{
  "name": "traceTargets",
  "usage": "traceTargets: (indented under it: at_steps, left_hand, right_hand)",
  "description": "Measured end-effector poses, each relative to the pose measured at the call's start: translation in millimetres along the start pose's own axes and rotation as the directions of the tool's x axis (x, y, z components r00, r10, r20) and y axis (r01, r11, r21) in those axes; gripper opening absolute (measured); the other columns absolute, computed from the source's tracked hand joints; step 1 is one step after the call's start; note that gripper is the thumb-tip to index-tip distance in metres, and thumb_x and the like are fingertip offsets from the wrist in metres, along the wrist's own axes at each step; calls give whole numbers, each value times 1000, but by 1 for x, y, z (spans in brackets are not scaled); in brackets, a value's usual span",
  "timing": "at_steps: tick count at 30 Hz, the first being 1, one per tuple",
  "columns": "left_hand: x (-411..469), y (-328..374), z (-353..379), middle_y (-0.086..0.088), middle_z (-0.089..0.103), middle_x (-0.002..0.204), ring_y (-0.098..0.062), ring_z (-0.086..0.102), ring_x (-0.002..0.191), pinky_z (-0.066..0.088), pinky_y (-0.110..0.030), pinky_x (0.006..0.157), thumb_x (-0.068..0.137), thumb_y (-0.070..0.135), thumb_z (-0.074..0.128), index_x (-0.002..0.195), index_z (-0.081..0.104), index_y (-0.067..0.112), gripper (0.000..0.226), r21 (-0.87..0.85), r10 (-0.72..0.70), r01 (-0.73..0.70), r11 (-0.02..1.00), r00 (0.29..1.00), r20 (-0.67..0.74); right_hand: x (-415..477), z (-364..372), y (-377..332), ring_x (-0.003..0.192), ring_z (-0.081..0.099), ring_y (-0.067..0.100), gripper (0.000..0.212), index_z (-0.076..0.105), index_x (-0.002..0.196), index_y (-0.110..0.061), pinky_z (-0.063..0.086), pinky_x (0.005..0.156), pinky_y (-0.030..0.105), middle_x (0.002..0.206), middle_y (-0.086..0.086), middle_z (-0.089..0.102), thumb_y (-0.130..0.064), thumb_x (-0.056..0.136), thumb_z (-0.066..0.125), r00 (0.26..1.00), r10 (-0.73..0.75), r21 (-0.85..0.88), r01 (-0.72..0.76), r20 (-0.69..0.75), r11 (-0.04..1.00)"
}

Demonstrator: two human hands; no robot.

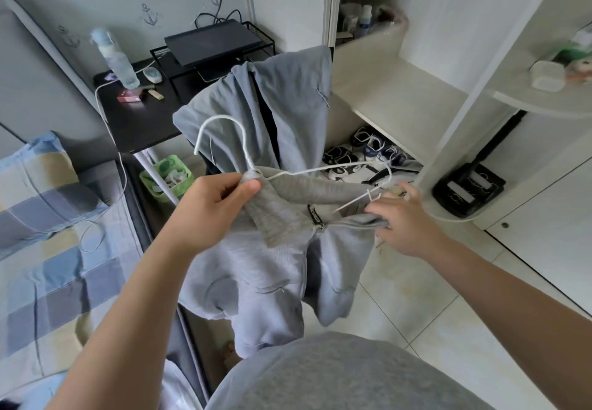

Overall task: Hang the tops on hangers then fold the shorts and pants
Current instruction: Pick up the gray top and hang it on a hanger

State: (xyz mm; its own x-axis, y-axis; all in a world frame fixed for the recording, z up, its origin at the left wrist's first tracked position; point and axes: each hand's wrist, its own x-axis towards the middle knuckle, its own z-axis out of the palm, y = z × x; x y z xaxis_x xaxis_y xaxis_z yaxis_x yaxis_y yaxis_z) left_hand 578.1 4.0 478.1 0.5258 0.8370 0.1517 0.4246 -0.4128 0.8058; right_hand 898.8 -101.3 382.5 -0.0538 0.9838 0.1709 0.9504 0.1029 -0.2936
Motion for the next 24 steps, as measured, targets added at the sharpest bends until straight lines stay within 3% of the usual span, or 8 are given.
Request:
traceTargets:
  at_steps: [4, 6, 9, 11, 13, 17, 21, 24]
  left_hand:
    - [3, -7, -8, 13, 32, 47, -5, 29, 45, 24, -13, 45, 98, 43, 56, 55, 39, 26, 49, 56, 7, -4, 998, 998, -59]
    - [3, -11, -10, 13, 33, 46, -5, 30, 45, 24, -13, 45, 99, 39, 57, 56, 41, 23, 48, 82, 5, 1, 997, 997, -74]
    - [0, -14, -8, 12, 34, 45, -6, 32, 43, 24, -14, 43, 98, 39, 58, 56, 45, 20, 47, 105, -12, 18, 994, 998, -59]
    - [-3, -15, -4, 11, 36, 44, -7, 33, 42, 26, -14, 43, 98, 36, 60, 55, 47, 20, 48, 118, -6, 10, 993, 999, -34]
    - [-3, -14, 3, 7, 41, 45, -8, 35, 42, 28, -15, 43, 98, 33, 61, 59, 55, 13, 44, 165, 0, -1, 986, 1000, 10]
    - [1, -3, 28, -4, 49, 51, -11, 39, 47, 36, -27, 51, 98, 35, 60, 65, 59, 5, 45, 276, -50, 13, 961, 991, 127]
    - [13, 19, 44, 8, 39, 42, -8, 42, 47, 29, -19, 49, 97, 31, 61, 50, 36, 26, 54, 278, 13, -28, 960, 998, 58]
    - [19, 31, 46, 1, 37, 46, -13, 33, 48, 31, -29, 50, 97, 26, 57, 55, 37, 12, 49, 263, 71, -88, 961, 995, 72]
  right_hand:
    - [6, -16, -1, 97, 60, 17, 18, 69, 78, -13, 17, 113, 61, 78, -7, 65, -3, 65, 63, 988, -69, -99, 55, -140, 993]
    - [7, -23, -2, 105, 65, 22, 18, 72, 80, -14, 13, 114, 61, 87, -5, 70, -5, 65, 69, 973, -76, -155, 43, -216, 987]
    - [9, -37, -2, 117, 61, 28, 16, 74, 83, -18, 7, 116, 54, 94, -10, 73, -21, 73, 62, 958, -30, -183, -24, -285, 983]
    - [12, -46, -3, 106, 65, 31, 22, 75, 86, -14, 30, 108, 55, 94, -5, 74, -22, 79, 56, 972, -36, -145, 2, -233, 989]
    - [17, -55, -8, 94, 65, 35, 19, 75, 93, -7, 47, 87, 49, 95, 4, 72, -8, 81, 60, 988, -13, -30, 8, -154, 1000]
    - [32, -73, -36, 94, 61, 37, 27, 69, 97, 1, 48, 78, 44, 99, 12, 66, 5, 76, 52, 984, -21, 109, 41, -178, 993]
    - [41, -80, -85, 98, 58, 29, 26, 70, 96, 0, 46, 89, 37, 104, 10, 66, 12, 76, 56, 919, -318, 204, 366, -234, 908]
    - [43, -74, -105, 119, 53, 27, 31, 69, 97, -4, 40, 105, 38, 126, 13, 56, 18, 81, 54, 917, -347, 364, 397, -196, 843]
